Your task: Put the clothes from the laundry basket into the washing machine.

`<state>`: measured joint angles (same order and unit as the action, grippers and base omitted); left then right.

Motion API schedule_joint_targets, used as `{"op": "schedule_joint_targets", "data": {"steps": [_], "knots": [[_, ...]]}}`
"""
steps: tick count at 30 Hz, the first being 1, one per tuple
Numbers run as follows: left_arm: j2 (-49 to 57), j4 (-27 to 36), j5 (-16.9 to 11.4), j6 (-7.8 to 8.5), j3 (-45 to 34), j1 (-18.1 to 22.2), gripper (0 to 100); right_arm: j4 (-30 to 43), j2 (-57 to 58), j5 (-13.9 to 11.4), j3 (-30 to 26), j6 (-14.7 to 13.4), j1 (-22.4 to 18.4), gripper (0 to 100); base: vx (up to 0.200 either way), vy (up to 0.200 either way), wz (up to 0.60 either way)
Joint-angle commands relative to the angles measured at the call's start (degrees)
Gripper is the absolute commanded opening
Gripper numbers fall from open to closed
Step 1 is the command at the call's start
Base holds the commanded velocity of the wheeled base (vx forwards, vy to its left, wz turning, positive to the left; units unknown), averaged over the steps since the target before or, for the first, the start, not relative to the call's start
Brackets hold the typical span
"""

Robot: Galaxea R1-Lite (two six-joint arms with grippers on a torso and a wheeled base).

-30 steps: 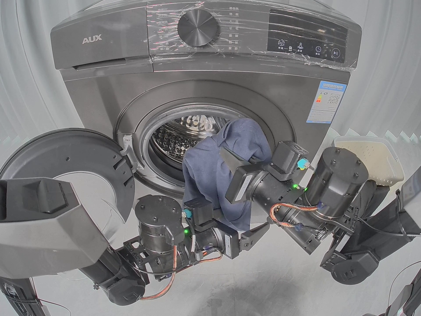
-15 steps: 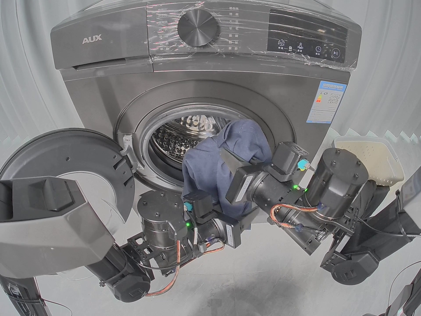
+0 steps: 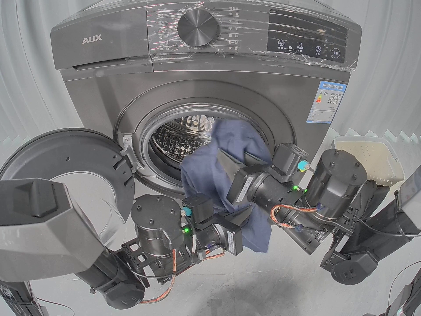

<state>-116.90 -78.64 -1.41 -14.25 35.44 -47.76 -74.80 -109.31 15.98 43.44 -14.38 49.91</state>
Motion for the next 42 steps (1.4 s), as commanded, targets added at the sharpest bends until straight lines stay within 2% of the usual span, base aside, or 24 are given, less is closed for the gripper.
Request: {"op": "schedule_joint_targets", "data": {"steps": [1,9,18,20,27,30,33,37,42], "knots": [[3.9,0.0,-0.3,0.19,-2.5,-1.4,0,0.1,-0.2,-0.1,-0.1,-0.1,-0.3,100,0.0,0.0,0.0],[6.0,-0.2,-0.1,0.28,-3.5,-0.4,0,0.1,0.4,0.0,-1.4,-0.2,-0.8,100,0.0,0.0,0.0],[7.1,-3.1,0.2,0.28,-5.5,1.1,0,0.9,3.8,0.0,-3.6,0.2,-5.6,100,0.0,0.0,0.0],[8.2,-3.9,0.2,0.8,-6.7,1.0,0,1.1,4.9,0.0,-4.4,0.3,-6.4,100,0.0,0.0,0.0],[12.0,-5.2,0.3,1.33,-8.0,1.7,0,0.4,5.6,-0.5,-10.6,0.8,-9.6,100,0.0,0.0,0.0],[13.3,-5.3,0.4,2.65,-8.0,3.1,0,0.1,5.3,-0.7,-14.4,1.2,-9.7,100,0.0,0.0,0.0],[13.4,-6.1,0.4,3.09,-8.0,4.3,0,0.1,5.3,-0.9,-15.7,1.2,-9.5,100,0.0,0.0,0.0],[13.3,-9.8,0.4,3.18,-8.0,6.0,0,0.2,5.3,-1.8,-17.2,1.4,-9.2,100,0.0,0.0,0.0],[13.5,-10.0,0.0,3.62,-7.4,7.6,0,0.0,5.2,-5.8,-23.3,3.1,-9.3,100,0.0,0.0,0.0]]}}
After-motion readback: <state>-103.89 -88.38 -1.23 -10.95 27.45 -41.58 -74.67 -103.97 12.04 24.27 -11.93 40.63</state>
